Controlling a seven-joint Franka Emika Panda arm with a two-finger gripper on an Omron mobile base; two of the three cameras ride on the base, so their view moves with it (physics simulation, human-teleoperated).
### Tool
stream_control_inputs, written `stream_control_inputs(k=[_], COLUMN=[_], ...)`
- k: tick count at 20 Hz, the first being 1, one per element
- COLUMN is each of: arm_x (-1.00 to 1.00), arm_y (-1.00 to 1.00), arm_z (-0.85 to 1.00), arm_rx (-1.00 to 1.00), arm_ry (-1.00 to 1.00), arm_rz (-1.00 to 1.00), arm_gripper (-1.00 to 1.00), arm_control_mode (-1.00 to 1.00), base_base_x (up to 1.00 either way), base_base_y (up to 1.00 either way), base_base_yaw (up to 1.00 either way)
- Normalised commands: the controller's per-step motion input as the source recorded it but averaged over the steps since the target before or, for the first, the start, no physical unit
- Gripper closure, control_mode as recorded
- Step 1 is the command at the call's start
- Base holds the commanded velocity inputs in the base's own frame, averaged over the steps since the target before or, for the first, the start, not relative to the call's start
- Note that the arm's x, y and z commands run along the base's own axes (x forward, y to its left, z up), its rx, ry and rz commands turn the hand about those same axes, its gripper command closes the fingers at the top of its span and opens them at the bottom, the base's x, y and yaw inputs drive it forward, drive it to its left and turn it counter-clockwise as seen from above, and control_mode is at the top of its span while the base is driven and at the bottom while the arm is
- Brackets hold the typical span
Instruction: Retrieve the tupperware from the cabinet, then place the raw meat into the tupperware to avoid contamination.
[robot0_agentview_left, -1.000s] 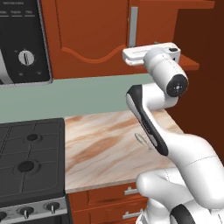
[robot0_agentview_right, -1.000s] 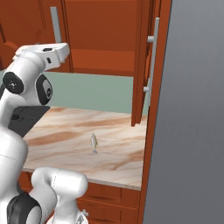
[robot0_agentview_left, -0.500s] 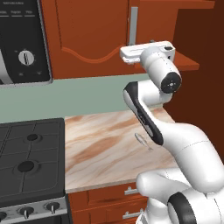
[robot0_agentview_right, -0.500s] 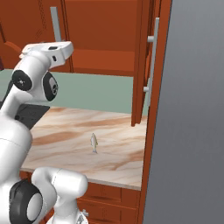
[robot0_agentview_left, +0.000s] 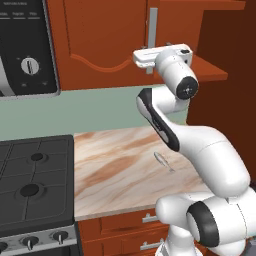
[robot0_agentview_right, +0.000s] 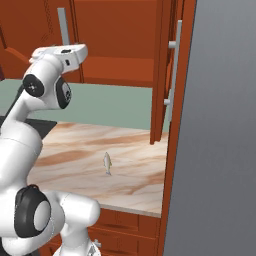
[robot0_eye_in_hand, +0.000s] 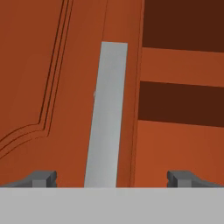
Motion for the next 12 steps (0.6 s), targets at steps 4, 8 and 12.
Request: stream_control_inputs(k=[4,8,12], arm_x=[0.37,0.39,0.42], arm_y=[0.11,0.12,0.11], arm_z=[0.00,0.00,0.00], arm_rx=[0.00,0.00,0.00], arm_ry=[0.00,0.00,0.00], arm_rz=[0.00,0.00,0.00], arm_gripper=[-1.00,-1.00,-1.00], arm_control_mode=[-1.00,-1.00,-1.00], base_base_x=[0.00,0.00,0.00], base_base_y=[0.00,0.00,0.00], base_base_yaw=[0.00,0.00,0.00])
